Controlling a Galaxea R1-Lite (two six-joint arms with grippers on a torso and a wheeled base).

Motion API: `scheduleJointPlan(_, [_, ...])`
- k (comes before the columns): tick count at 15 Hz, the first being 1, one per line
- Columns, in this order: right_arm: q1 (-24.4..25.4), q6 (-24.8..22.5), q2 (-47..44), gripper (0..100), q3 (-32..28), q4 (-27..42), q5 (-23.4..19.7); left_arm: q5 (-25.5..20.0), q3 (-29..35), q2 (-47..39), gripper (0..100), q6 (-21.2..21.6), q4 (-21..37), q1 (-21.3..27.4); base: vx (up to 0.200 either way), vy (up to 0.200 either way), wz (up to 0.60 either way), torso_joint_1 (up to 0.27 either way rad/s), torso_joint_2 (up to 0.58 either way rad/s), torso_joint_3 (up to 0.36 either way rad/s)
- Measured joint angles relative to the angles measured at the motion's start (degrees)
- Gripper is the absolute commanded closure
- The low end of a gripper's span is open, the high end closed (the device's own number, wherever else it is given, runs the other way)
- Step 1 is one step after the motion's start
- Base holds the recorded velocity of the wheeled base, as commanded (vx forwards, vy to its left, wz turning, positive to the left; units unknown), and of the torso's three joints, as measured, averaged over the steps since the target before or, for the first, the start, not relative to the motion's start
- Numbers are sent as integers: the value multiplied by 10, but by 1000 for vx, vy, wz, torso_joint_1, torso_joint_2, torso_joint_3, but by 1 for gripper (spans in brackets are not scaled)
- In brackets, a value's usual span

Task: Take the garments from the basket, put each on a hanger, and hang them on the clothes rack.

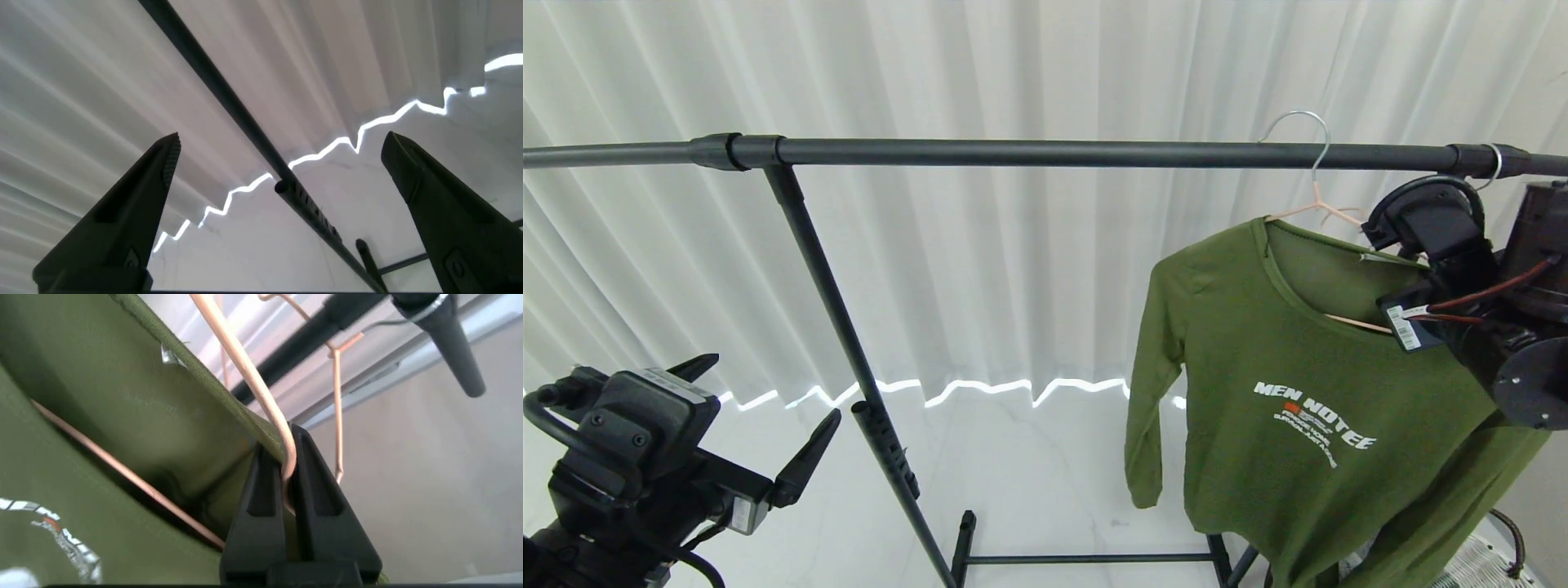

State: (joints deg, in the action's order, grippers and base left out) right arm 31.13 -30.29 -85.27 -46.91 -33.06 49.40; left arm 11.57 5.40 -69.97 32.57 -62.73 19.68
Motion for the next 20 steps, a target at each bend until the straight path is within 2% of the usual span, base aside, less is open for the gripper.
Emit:
scheduleJointPlan(12, [2,2,-44,100,-28,-2,0,0,0,0,0,-1,0,0,0,0,0,0,0,0])
scheduleJointPlan(18, [50,4,-60,100,-30,-2,0,0,0,0,0,0,0,10,0,0,0,0,0,0])
scheduleJointPlan(19, [52,4,-62,0,-30,-2,0,0,0,0,0,0,0,11,0,0,0,0,0,0])
scheduleJointPlan(20, [53,4,-63,0,-30,-3,0,0,0,0,0,0,0,11,0,0,0,0,0,0])
